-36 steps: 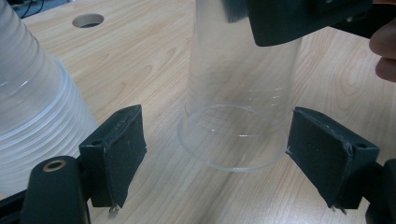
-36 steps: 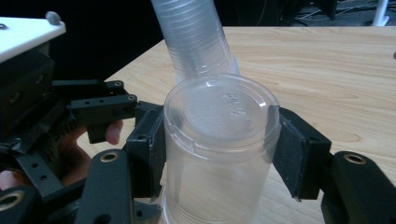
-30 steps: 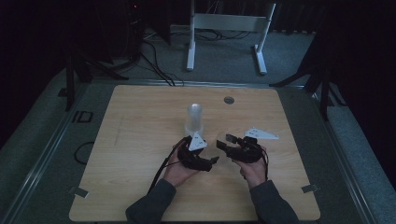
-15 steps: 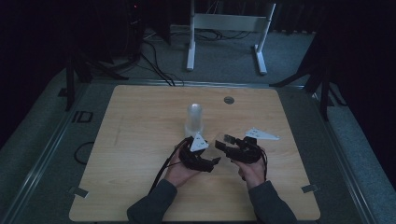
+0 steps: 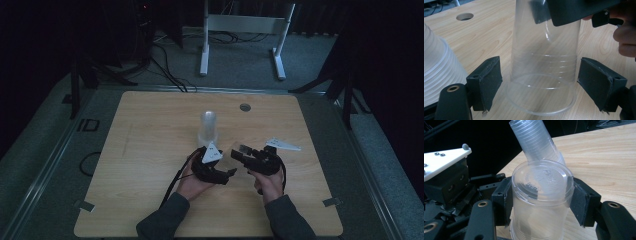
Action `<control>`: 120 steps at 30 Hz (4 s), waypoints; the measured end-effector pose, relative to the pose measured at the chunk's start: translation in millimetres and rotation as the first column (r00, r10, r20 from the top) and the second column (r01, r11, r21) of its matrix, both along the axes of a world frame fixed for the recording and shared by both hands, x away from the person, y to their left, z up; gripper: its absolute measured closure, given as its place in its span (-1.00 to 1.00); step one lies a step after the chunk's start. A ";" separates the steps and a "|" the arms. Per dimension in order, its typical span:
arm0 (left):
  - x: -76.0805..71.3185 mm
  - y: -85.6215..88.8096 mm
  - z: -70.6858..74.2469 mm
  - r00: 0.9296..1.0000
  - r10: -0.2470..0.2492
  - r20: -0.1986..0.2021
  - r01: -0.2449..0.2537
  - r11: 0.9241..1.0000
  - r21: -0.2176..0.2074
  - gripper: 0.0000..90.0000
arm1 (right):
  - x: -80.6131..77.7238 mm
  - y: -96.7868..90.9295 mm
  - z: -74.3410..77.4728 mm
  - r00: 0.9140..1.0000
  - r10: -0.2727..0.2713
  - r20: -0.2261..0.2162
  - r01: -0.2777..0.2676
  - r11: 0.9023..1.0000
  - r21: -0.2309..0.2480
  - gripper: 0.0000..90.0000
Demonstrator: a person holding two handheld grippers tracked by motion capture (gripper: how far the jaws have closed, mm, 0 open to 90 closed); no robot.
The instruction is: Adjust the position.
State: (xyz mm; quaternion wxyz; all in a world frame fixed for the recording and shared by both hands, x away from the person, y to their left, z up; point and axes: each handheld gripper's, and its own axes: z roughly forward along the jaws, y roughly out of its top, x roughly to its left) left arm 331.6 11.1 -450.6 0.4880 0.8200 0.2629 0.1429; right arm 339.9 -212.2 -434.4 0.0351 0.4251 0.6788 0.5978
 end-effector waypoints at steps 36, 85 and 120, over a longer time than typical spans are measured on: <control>-0.6 -3.6 -2.8 1.000 0.014 0.014 -0.014 0.998 -0.067 -0.56 | 7.4 -13.2 -11.6 0.994 0.034 -0.105 -0.009 0.973 0.229 -0.08; 4.9 14.6 5.3 0.999 0.033 0.013 -0.033 0.998 -0.045 -0.39 | 3.4 -18.6 -4.3 0.997 0.065 -0.049 -0.059 0.993 0.104 -0.27; 6.2 28.2 15.1 1.000 -0.015 0.014 0.015 0.999 -0.033 -0.39 | 2.0 -20.3 17.2 0.998 0.053 0.015 -0.048 0.973 -0.227 -0.22</control>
